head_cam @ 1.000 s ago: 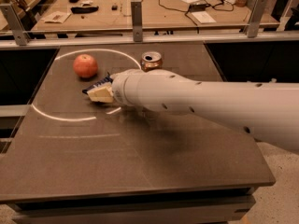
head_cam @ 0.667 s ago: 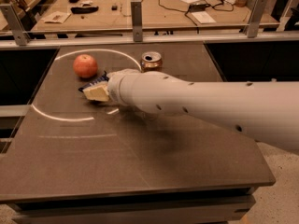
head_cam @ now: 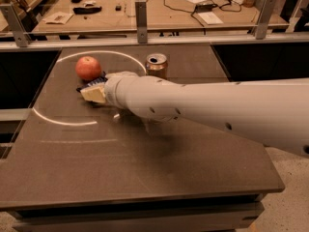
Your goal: Move rxbar blueberry near apple
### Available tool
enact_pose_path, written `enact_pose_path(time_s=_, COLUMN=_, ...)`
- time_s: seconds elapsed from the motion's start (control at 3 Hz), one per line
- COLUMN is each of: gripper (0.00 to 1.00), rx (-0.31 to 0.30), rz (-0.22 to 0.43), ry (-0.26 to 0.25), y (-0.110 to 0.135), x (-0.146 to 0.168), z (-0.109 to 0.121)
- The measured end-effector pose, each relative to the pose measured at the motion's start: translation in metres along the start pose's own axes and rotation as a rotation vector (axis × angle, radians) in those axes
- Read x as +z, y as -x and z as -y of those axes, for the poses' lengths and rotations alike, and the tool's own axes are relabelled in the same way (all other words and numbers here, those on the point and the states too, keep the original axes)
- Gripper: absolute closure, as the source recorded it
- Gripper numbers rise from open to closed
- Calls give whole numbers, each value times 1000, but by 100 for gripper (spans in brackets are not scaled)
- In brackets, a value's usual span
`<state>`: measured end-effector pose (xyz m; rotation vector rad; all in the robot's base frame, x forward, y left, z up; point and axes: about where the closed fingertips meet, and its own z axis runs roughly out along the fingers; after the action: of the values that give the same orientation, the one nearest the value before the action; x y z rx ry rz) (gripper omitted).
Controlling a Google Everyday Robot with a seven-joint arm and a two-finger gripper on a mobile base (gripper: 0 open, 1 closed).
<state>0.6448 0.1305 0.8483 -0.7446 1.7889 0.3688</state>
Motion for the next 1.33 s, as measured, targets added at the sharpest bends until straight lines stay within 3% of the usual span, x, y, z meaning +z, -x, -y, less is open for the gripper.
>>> enact_pose_path(time_s=0.33, gripper=100, rx=5, rz=7, ry=-13, y=2, x=15, z=-1)
enact_pose_path(time_s=0.67, gripper=82, rx=4, rz=3, ry=-22, y=4, x=26, z=-1)
enact_pose_path(time_s=1.33, gripper=35, rx=32, rz=-18, ry=-12, y=3, x=25, z=-2)
